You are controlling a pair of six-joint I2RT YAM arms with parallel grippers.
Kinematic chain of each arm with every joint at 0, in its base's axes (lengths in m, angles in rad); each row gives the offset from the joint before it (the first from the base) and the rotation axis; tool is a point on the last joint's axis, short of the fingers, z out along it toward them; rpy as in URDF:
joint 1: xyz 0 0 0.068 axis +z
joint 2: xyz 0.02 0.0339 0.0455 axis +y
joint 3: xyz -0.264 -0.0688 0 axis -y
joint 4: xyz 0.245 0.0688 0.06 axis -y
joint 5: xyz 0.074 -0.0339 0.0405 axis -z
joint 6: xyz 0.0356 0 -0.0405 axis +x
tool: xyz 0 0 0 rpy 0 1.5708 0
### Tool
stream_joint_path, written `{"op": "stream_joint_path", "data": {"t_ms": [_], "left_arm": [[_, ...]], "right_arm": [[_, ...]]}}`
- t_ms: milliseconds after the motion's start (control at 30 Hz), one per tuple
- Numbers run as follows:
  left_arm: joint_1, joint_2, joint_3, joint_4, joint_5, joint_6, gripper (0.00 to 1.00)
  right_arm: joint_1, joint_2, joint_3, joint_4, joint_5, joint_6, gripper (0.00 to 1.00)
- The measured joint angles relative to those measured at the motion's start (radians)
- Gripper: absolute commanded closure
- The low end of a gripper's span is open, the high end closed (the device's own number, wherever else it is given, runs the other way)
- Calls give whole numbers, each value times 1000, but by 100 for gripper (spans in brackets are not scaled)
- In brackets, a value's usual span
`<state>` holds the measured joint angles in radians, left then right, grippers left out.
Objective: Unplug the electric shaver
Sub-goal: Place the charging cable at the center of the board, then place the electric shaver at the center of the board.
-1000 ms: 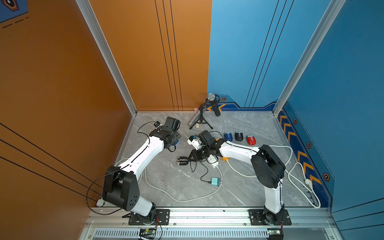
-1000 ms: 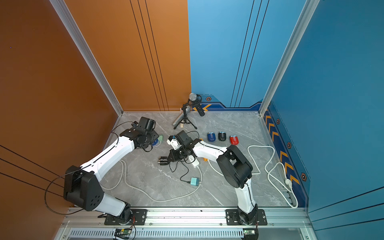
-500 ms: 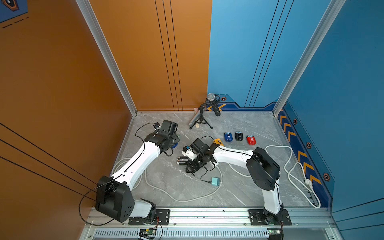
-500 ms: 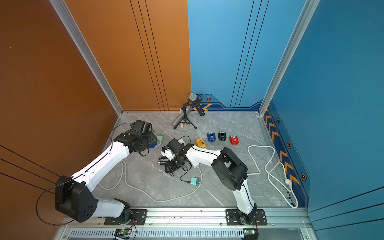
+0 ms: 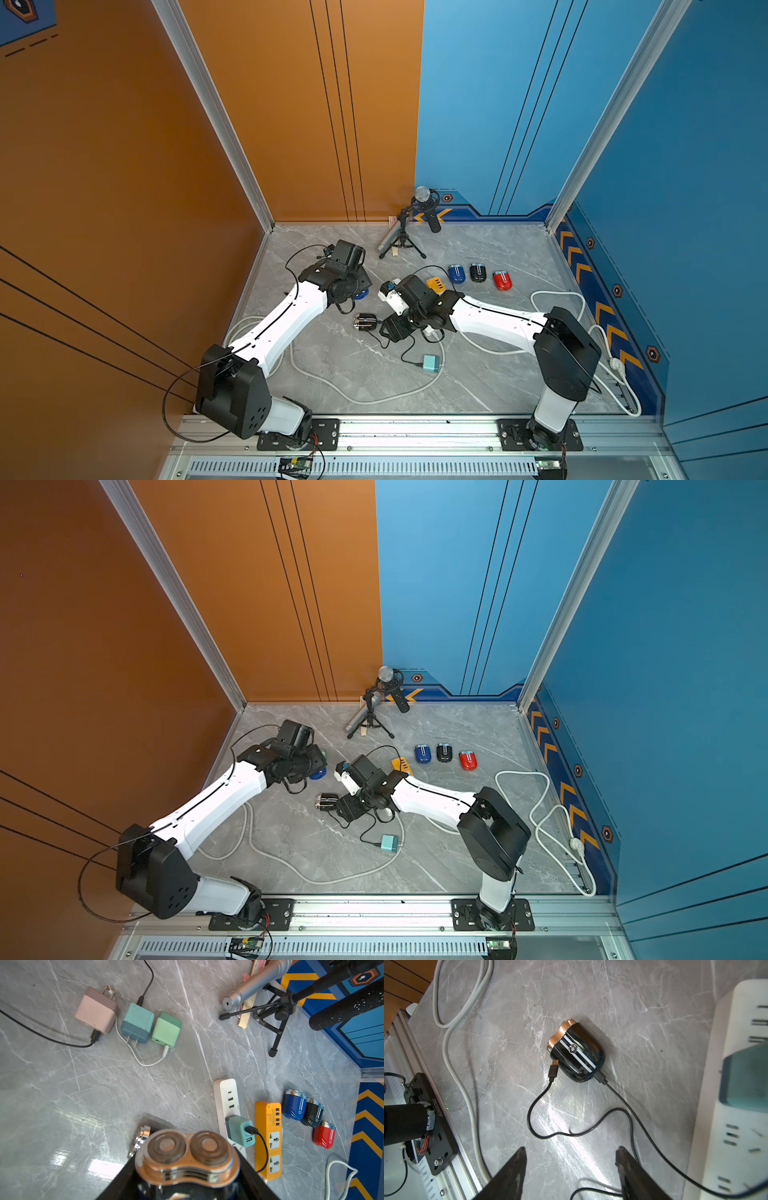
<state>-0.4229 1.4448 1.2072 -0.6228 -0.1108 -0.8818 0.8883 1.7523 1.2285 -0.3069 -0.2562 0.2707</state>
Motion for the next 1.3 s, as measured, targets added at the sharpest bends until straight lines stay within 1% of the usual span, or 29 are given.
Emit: {"op": "stream_joint_path", "data": {"t_ms": [200,367,533,667,767,867,1067,1233,1300], "left_arm": [[-24,31,25,-1,38,35,55],[-38,67,70,-1,64,57,55],[-71,124,129,-1,85,71,55],[-110,186,189,-1,97,71,55],[-144,235,243,-1,98,70,55],[-184,290,309,-1,97,56,55],[-262,428,449,2,97,20,55],[-318,563,572,2,90,-2,54],[-333,612,622,2,89,-9,54]], "right_arm": [[-17,-36,-67,122,27,91,26],[-37,-79,-173,231,45,175,25],[-85,-166,-251,257,77,224,25],[-145,-269,-319,292,79,257,23],[-209,-350,-389,330,76,285,22],[-285,-409,-428,321,74,296,22],[-428,-549,-434,211,79,285,23],[-605,-729,-499,115,87,291,23],[-658,-786,-534,74,93,300,23]]}}
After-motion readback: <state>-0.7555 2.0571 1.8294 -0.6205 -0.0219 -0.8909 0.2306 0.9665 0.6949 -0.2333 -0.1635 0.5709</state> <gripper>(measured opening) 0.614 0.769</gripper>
